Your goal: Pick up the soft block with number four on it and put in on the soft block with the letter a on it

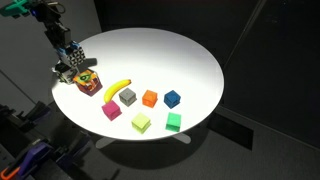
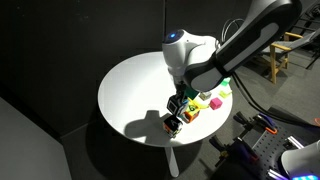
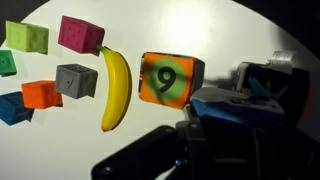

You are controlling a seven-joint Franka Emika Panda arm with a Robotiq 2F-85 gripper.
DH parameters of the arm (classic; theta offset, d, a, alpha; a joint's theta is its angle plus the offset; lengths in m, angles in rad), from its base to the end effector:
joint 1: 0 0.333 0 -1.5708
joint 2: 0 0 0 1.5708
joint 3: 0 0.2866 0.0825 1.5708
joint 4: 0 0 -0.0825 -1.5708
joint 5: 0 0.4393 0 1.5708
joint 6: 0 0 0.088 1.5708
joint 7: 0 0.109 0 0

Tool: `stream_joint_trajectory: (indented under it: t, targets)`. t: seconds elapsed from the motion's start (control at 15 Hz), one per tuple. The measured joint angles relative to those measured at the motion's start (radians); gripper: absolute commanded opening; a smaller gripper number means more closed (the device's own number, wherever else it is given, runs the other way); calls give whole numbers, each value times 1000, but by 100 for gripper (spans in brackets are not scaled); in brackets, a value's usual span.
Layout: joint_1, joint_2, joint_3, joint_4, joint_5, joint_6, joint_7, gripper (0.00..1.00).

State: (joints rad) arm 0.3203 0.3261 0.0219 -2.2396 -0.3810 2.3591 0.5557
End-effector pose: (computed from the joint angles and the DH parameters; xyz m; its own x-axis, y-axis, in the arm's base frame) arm 0.5131 0.1779 0.1304 0.9931 0.0712 -0.0928 0.0953 -0.9528 0.2883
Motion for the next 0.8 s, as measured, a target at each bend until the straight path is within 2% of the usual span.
stream_joint_trajectory:
  t: [0.8]
  targets:
    - [41,50,25,21,-4,7,0,2]
